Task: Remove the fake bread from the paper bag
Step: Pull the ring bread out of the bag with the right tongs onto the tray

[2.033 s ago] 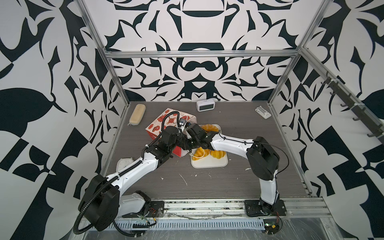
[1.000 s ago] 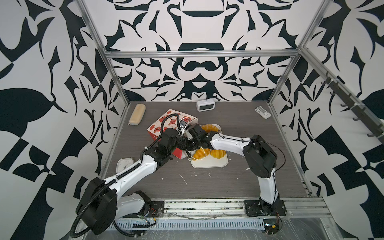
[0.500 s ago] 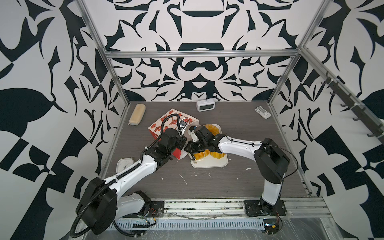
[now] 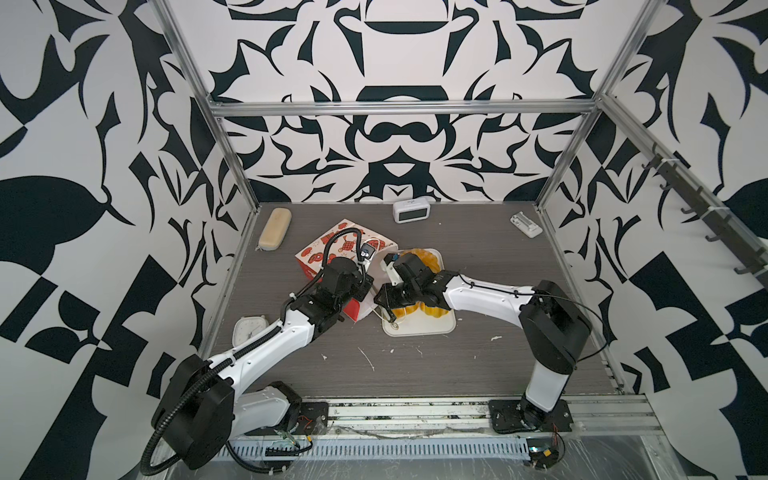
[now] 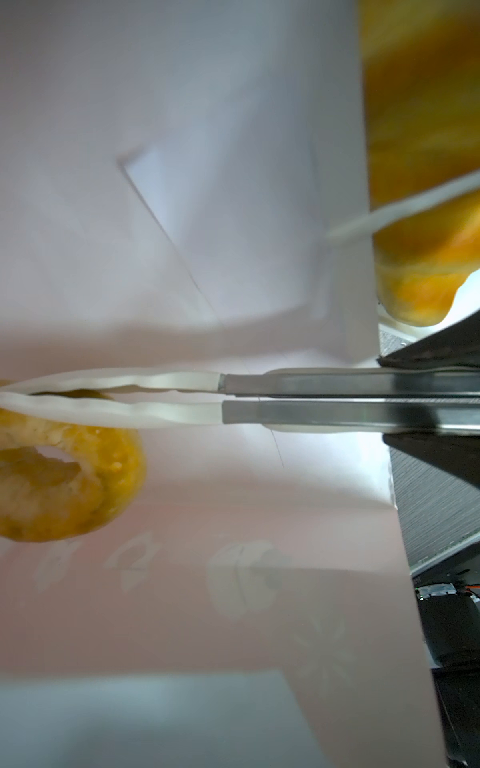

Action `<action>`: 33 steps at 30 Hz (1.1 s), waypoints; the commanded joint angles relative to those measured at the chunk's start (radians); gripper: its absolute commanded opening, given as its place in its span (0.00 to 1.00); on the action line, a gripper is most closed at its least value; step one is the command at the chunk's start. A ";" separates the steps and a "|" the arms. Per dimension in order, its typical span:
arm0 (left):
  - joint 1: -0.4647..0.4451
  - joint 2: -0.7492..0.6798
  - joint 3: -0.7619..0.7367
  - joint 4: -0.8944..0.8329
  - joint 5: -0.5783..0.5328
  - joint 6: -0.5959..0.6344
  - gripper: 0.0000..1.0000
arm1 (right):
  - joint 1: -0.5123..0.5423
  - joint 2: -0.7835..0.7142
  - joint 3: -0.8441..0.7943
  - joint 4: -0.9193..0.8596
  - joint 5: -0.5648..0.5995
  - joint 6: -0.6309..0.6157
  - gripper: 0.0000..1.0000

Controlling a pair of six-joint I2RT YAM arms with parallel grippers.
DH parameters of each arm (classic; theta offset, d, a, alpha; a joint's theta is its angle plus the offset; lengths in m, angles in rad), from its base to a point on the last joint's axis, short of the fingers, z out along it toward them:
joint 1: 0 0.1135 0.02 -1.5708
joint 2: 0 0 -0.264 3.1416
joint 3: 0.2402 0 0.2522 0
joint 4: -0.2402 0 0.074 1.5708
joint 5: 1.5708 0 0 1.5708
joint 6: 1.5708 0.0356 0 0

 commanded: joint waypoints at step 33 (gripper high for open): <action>-0.002 0.007 -0.001 0.082 -0.134 -0.023 0.00 | 0.000 -0.594 -0.294 -0.376 0.338 -0.060 0.00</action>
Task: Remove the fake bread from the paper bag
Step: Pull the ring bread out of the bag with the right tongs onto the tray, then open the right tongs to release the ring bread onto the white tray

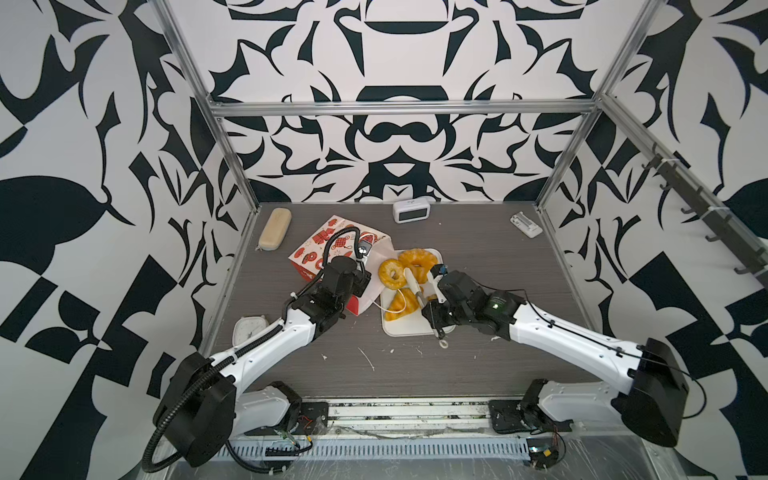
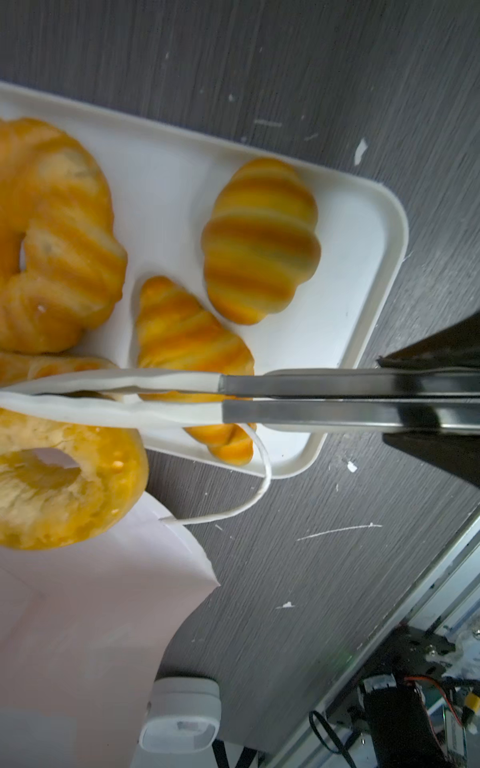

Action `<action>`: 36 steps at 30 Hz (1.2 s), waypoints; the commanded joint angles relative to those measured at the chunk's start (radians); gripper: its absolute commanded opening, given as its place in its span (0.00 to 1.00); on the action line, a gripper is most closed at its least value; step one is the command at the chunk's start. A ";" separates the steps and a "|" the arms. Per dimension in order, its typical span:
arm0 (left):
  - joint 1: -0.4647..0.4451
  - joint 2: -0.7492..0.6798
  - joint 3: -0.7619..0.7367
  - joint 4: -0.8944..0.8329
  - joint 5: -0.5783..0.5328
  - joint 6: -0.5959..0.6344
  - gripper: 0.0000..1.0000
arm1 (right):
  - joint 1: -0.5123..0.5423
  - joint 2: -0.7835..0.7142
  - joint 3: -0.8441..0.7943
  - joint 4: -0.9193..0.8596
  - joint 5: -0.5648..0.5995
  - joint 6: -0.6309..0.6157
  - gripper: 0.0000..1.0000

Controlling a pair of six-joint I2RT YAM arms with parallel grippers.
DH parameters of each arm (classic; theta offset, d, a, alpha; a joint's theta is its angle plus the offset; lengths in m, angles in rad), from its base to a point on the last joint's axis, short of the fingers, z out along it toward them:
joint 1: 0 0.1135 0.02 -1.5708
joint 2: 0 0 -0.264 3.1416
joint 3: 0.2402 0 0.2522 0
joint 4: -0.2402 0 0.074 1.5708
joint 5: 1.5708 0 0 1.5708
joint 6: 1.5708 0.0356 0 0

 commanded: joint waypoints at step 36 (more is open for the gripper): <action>-0.001 -0.094 -0.121 0.103 -0.050 -0.066 0.00 | -0.117 -0.097 -0.100 -0.078 0.281 -0.086 0.00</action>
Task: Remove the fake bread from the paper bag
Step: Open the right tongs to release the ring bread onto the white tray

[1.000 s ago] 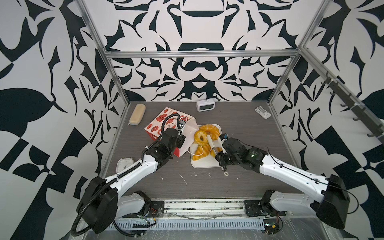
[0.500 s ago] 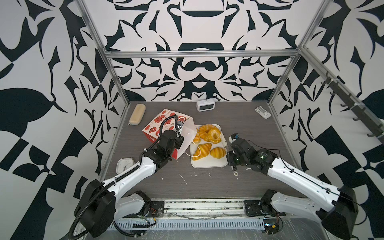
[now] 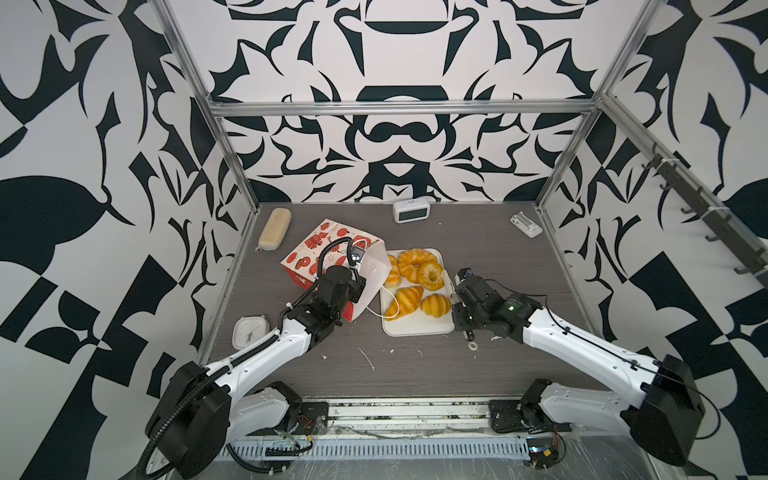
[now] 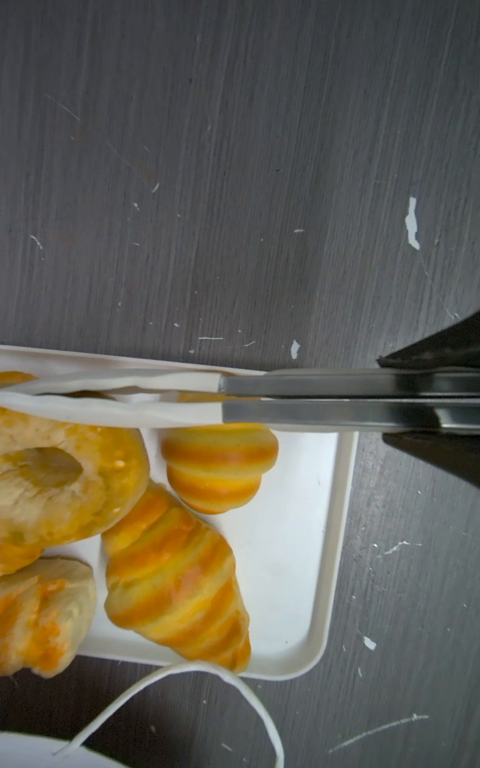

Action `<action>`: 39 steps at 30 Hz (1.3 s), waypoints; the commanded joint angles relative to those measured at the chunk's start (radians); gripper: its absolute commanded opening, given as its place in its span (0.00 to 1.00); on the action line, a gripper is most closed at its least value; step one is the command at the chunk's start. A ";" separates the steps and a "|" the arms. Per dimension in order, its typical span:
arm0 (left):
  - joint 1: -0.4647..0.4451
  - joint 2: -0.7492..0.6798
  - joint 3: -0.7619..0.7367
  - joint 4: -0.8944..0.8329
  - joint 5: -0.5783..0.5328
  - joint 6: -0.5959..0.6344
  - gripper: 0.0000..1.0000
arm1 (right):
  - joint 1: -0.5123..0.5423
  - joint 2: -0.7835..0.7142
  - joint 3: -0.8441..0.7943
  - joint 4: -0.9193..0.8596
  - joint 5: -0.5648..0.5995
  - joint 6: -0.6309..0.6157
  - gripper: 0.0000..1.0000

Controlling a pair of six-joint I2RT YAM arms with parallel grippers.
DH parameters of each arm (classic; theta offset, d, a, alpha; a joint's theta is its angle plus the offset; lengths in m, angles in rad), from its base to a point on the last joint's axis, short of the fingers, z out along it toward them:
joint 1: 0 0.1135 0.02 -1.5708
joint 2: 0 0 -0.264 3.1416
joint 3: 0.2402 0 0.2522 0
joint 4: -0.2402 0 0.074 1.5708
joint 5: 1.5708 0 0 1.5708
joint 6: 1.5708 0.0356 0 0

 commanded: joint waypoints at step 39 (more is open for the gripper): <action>-0.001 -0.028 -0.041 0.063 0.013 -0.044 0.00 | 0.015 -0.081 -0.194 0.362 0.025 -0.084 0.00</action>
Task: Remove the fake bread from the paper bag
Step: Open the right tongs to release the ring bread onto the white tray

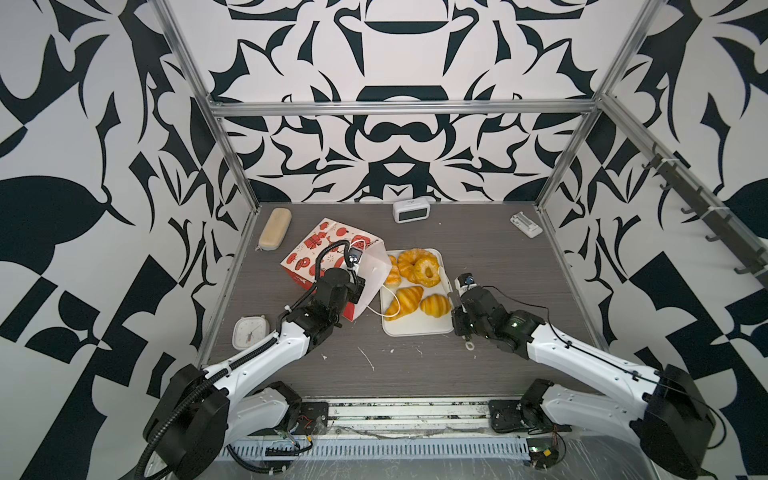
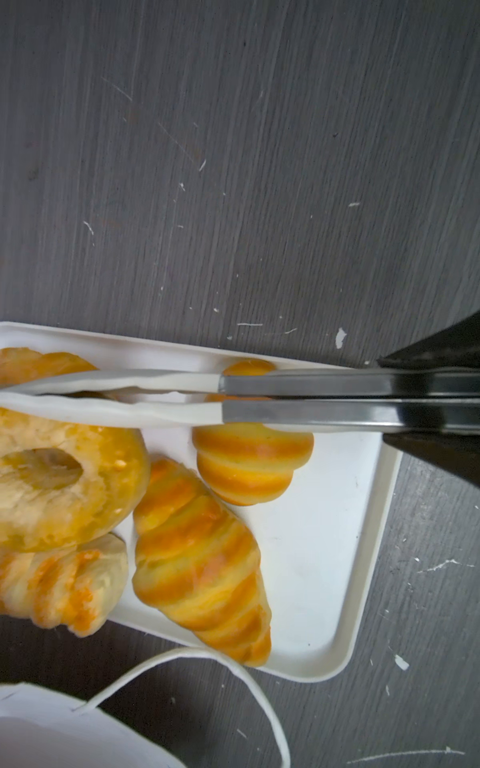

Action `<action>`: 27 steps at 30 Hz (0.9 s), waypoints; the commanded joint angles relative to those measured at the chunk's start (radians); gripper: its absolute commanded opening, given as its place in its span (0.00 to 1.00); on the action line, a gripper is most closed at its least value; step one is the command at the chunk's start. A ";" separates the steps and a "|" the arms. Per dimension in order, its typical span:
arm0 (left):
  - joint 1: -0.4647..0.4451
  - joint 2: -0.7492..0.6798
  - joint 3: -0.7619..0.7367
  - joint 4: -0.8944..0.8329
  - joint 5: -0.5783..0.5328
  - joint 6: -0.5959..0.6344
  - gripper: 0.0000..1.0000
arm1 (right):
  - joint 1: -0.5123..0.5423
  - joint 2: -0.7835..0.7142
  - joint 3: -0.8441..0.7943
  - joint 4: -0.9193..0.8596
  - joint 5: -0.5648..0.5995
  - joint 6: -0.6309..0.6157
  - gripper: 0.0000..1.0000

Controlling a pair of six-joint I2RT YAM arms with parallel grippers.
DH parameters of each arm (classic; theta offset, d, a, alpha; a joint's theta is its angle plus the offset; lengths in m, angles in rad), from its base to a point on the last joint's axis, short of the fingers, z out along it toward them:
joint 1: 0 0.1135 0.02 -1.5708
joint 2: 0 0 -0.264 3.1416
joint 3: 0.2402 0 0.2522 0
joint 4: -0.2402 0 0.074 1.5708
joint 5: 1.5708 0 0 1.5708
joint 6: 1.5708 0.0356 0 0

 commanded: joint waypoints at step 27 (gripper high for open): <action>-0.001 -0.008 -0.008 0.031 0.016 -0.018 0.00 | 0.024 -0.049 -0.023 0.005 0.069 0.020 0.40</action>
